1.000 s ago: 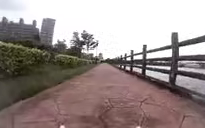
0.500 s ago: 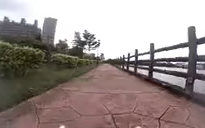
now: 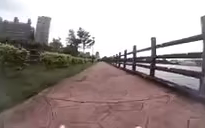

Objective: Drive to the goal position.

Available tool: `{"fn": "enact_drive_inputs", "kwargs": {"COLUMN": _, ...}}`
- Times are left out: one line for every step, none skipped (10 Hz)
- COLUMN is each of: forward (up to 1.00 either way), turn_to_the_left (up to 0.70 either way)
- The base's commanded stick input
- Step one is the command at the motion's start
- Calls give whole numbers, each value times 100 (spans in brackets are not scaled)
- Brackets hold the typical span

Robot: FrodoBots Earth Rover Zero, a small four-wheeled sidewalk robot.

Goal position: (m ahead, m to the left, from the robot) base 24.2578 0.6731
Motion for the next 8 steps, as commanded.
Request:
{"fn": "enact_drive_inputs", "kwargs": {"forward": 100, "turn_to_the_left": 5}}
{"fn": "enact_drive_inputs", "kwargs": {"forward": 100, "turn_to_the_left": 5}}
{"fn": "enact_drive_inputs", "kwargs": {"forward": 100, "turn_to_the_left": 5}}
{"fn": "enact_drive_inputs", "kwargs": {"forward": 100, "turn_to_the_left": 5}}
{"fn": "enact_drive_inputs", "kwargs": {"forward": 100, "turn_to_the_left": -23}}
{"fn": "enact_drive_inputs", "kwargs": {"forward": 100, "turn_to_the_left": -34}}
{"fn": "enact_drive_inputs", "kwargs": {"forward": 100, "turn_to_the_left": -19}}
{"fn": "enact_drive_inputs", "kwargs": {"forward": 100, "turn_to_the_left": 3}}
